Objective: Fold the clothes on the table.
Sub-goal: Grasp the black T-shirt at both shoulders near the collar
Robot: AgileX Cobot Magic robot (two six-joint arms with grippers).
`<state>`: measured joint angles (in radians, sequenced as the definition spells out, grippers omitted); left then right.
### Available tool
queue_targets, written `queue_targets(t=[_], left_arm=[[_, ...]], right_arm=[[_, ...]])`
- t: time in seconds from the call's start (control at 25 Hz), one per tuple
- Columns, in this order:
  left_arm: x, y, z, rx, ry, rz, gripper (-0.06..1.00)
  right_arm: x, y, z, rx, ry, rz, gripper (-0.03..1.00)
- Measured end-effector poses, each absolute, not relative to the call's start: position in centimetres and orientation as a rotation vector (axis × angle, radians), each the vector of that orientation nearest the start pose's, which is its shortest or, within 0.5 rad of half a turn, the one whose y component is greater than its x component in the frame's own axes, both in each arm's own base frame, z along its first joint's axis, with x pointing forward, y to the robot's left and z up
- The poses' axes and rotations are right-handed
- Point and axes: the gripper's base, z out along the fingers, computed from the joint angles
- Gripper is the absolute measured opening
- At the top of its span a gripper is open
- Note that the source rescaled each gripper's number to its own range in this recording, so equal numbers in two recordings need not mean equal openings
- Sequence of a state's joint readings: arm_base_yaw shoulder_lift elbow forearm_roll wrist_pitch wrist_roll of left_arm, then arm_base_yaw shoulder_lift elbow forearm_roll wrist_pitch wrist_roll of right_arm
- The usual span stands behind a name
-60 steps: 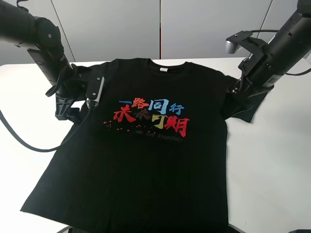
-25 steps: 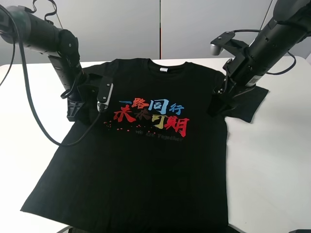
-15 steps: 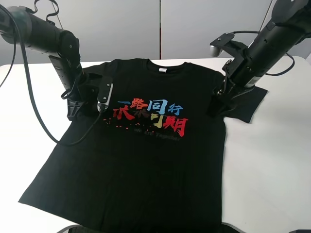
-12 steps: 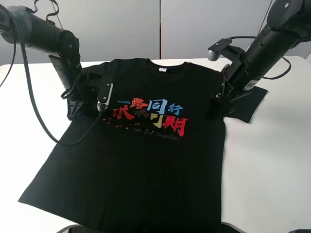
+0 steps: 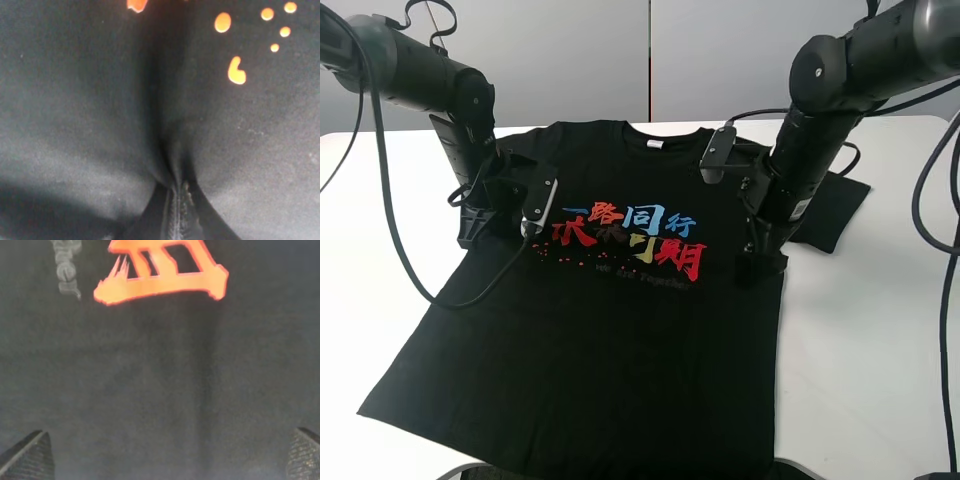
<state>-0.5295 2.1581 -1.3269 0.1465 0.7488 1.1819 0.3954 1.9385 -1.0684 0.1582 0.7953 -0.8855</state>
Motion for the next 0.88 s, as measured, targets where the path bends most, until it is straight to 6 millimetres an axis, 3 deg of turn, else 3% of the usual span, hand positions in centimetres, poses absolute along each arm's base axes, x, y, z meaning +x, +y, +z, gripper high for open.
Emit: queue_targets(t=[0.52,0.76,0.88], left_arm=[[34.6,-19.2,9.3,-2.507,-1.96,-0.198,0.01],[34.7,-19.3,9.3,-2.518,-1.967,-0.205,0.01],[34.8,-19.3,9.3,-2.523,-1.97,-0.208,0.01]], right_arm=[[30.3,13.6,9.5,-1.703,2.674,0.166,0.97],[30.5,13.6,9.0,-1.703,2.677,0.158,0.66],[30.7,13.6,8.8,-1.72,2.671,0.143,0.6]])
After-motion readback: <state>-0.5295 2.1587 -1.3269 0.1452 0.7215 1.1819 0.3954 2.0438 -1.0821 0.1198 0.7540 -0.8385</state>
